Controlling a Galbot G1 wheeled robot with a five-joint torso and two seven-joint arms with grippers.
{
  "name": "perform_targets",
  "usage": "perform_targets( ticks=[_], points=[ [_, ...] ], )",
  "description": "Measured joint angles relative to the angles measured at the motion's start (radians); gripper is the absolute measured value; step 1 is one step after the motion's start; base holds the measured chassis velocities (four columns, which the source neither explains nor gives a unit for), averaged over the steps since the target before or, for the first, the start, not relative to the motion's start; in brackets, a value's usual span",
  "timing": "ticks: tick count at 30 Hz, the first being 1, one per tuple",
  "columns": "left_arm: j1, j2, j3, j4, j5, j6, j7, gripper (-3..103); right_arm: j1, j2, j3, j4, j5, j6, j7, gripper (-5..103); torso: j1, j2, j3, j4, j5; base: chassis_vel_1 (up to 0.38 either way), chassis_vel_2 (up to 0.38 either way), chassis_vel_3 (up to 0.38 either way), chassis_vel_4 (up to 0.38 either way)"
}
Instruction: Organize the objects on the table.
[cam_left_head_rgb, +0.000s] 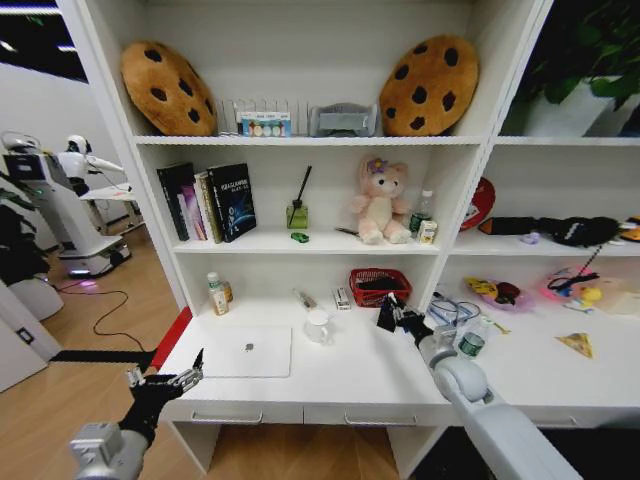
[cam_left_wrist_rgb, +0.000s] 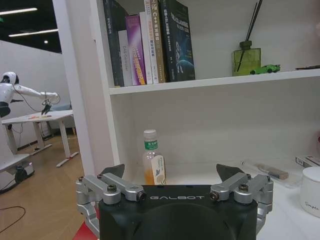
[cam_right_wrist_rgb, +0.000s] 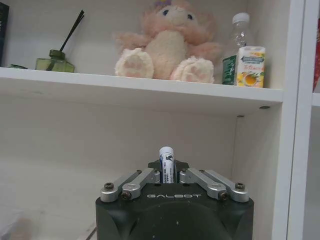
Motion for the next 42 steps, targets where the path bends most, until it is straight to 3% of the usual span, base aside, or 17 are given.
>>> perform_targets(
  ticks=[2, 12, 19, 34, 42],
  points=[
    [0.000, 0.000, 0.000, 0.000, 0.000, 0.000, 0.000, 100, 0.063, 0.038, -0.016, -0.104, -0.041, 0.087, 0.000, 12, 0.000, 0.000, 0.000, 0.0001, 0.0002, 0.000, 0.000, 0.000, 0.000],
    [0.000, 0.000, 0.000, 0.000, 0.000, 0.000, 0.000, 100, 0.236, 0.136, -0.062, -0.345, -0.157, 0.288, 0.000, 12, 0.000, 0.000, 0.000, 0.0004, -0.0003, 0.000, 0.000, 0.000, 0.000],
    [0.000, 0.000, 0.000, 0.000, 0.000, 0.000, 0.000, 100, 0.282, 0.156, -0.061, -0.445, -0.171, 0.332, 0.000, 12, 0.000, 0.000, 0.000, -0.0001, -0.0002, 0.000, 0.000, 0.000, 0.000],
    [0.000, 0.000, 0.000, 0.000, 0.000, 0.000, 0.000, 100, 0.332, 0.207, -0.072, -0.550, -0.169, 0.336, 0.007, 9, 0.000, 0.000, 0.000, 0.0002, -0.0002, 0.000, 0.000, 0.000, 0.000],
    [0.000, 0.000, 0.000, 0.000, 0.000, 0.000, 0.000, 100, 0.290, 0.199, -0.072, -0.512, -0.159, 0.305, 0.013, 33, 0.000, 0.000, 0.000, 0.0000, -0.0001, 0.000, 0.000, 0.000, 0.000]
  ],
)
